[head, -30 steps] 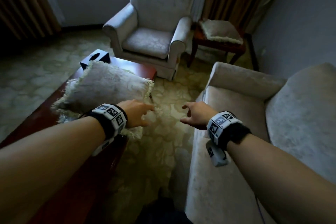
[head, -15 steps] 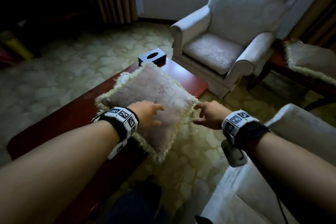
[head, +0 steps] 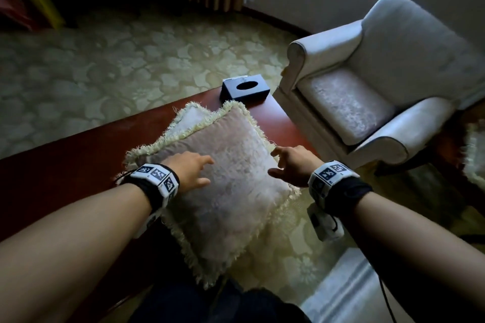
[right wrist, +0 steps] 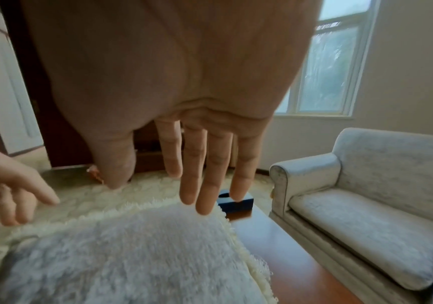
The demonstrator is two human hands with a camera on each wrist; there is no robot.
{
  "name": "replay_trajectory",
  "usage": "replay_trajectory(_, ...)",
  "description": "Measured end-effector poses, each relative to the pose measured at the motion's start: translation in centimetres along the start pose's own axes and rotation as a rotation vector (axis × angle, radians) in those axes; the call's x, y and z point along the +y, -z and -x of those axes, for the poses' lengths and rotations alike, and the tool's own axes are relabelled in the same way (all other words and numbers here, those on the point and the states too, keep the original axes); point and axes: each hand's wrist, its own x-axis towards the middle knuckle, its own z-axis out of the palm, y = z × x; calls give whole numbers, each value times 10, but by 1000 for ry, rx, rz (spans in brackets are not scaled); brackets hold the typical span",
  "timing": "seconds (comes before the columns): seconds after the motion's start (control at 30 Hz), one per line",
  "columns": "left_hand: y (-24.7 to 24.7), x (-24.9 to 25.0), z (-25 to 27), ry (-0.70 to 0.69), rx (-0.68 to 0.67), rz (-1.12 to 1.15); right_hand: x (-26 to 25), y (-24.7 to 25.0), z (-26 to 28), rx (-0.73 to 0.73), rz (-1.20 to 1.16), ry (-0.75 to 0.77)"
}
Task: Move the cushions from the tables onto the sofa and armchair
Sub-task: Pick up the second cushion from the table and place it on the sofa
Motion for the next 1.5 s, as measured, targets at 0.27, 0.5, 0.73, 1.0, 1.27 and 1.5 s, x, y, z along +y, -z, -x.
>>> replay_trajectory(0.27,-64,-48,-23,384,51,321,8,-13,-102,-96,-49,173)
replay_trajectory(0.5,-156,-43,-43,777,122,681,48,-63,-218,-83,-27,250)
replay_trajectory(0.73,-192,-13,-69,1094,182,993,87,-107,-274,-233,-132,262)
replay_trajectory(1.0,-191,-8,-101,1099,417,1285,90,-125,-293,-283,-395,292)
replay_trajectory(1.27,-149,-14,-83,851,604,1340,81,-96,-257,-144,-571,314)
replay_trajectory(1.5,-85,-16,-64,545,651,1258,93,-50,-163,154,-656,193)
